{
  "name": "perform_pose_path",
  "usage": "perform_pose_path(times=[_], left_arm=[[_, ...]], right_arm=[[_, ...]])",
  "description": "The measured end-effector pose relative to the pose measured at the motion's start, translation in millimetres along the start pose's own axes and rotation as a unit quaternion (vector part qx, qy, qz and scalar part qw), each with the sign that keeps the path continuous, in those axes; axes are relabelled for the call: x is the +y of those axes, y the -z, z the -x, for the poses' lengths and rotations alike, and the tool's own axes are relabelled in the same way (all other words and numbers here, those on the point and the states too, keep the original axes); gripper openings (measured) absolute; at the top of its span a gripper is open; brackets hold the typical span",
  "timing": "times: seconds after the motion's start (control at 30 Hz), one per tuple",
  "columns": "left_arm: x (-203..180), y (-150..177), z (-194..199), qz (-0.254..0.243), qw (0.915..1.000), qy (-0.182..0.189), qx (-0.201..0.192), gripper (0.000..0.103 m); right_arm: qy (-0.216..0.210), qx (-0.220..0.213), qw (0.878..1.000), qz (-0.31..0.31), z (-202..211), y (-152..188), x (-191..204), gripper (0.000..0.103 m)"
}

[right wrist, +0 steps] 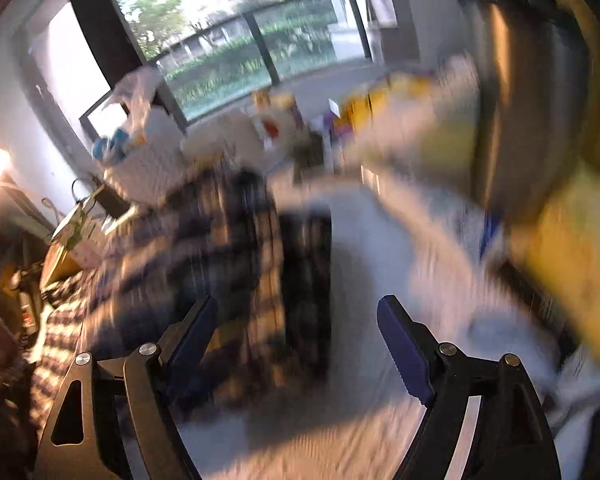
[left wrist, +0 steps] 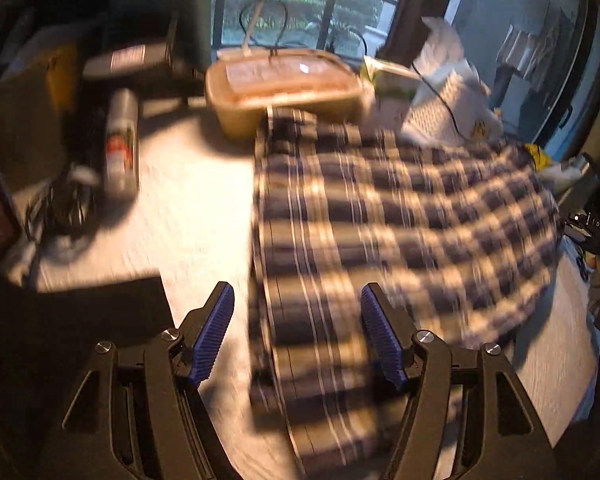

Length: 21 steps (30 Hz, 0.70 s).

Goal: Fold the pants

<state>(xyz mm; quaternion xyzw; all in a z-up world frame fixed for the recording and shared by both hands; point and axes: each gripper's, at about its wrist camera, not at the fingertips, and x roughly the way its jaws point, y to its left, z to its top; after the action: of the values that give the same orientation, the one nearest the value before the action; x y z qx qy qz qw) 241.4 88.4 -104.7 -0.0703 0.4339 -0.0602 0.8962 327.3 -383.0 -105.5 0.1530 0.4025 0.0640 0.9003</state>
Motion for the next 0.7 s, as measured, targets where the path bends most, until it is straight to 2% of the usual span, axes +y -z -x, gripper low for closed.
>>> perform_pose_path(times=[0.1,0.27,0.3,0.33,0.37,0.4,0.43,0.5,0.53,0.7], left_arm=[[1,9,-1,0.011,0.9999,0.004,0.009,0.066],[-1,18,-9,0.021,0.9995,0.007,0.02,0.066],[-3,19,-7,0.019,0.9998,0.004,0.01,0.066],[-4,20,-8,0.017,0.9998,0.006,0.007,0.066],[-6,21,-8,0.012,0.9999,0.005,0.003,0.066],[-7,22,-8,0.009,0.9999,0.004,0.003,0.053],[-7,22,-8,0.006,1.0,-0.003,0.004,0.035],[-6,23,-5,0.001,0.9997,-0.02,0.011,0.016],[-4,23,-4,0.005,0.9997,-0.014,0.018,0.009],[-15,29,10,-0.005,0.9989,0.006,0.046,0.004]], right_arm=[[-0.034,0.023,0.999,-0.031,-8,18,-6,0.083],[-0.057,0.016,0.997,-0.044,-22,14,8,0.082],[-0.053,0.015,0.998,-0.034,-24,13,13,0.063],[-0.053,0.019,0.998,-0.019,-27,14,20,0.033],[-0.052,0.027,0.998,-0.001,-31,17,28,0.031],[-0.044,0.027,0.999,0.018,-31,20,34,0.03],[-0.032,0.023,0.999,0.038,-29,21,39,0.029],[-0.005,0.013,0.997,0.078,-20,25,50,0.029],[0.006,0.008,0.996,0.092,-14,25,53,0.028],[0.058,-0.014,0.985,0.162,26,23,53,0.028]])
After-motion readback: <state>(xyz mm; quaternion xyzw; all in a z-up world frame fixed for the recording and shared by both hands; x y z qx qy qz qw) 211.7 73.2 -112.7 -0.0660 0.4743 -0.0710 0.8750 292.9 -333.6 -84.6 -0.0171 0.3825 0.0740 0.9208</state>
